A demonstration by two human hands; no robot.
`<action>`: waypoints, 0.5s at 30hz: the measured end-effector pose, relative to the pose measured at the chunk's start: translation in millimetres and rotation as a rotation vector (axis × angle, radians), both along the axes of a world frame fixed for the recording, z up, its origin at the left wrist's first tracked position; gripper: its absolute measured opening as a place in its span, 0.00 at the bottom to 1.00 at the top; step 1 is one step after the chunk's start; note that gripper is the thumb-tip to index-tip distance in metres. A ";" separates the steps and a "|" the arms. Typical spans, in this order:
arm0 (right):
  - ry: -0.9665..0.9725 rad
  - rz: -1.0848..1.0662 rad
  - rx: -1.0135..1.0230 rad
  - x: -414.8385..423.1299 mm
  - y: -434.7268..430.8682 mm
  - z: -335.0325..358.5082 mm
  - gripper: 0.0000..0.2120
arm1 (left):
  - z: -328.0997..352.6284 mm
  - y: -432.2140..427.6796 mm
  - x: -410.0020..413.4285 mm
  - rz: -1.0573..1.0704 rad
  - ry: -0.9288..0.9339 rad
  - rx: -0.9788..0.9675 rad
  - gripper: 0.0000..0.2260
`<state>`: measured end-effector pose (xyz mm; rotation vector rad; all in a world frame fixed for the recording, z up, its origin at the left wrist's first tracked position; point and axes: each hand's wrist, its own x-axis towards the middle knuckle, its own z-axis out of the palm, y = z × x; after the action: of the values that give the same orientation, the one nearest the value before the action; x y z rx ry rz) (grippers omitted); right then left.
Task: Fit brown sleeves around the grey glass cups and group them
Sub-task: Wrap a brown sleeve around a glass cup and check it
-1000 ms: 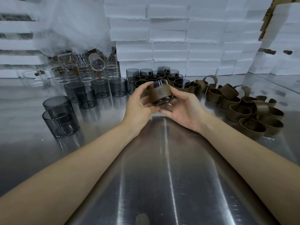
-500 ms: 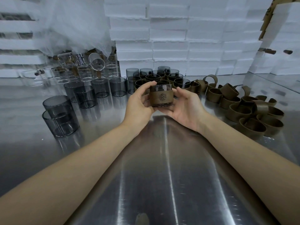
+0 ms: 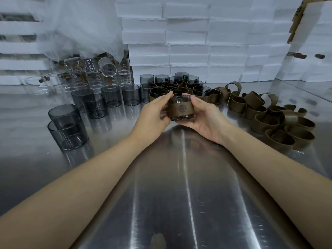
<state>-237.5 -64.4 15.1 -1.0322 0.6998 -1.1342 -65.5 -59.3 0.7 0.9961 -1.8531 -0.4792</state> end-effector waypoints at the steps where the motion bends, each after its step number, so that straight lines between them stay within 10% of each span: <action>1: -0.003 0.000 0.001 -0.4 0.1 0.2 0.13 | -0.6 -0.1 -0.1 -0.012 -0.020 -0.010 0.32; 15: 0.002 0.023 -0.038 -3.5 -0.6 0.7 0.13 | 3.3 1.8 -1.1 -0.022 -0.036 -0.012 0.26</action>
<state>-240.9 -65.0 15.8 -1.0713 0.6679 -1.1304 -66.5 -57.5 4.0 0.9831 -1.8980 -0.4655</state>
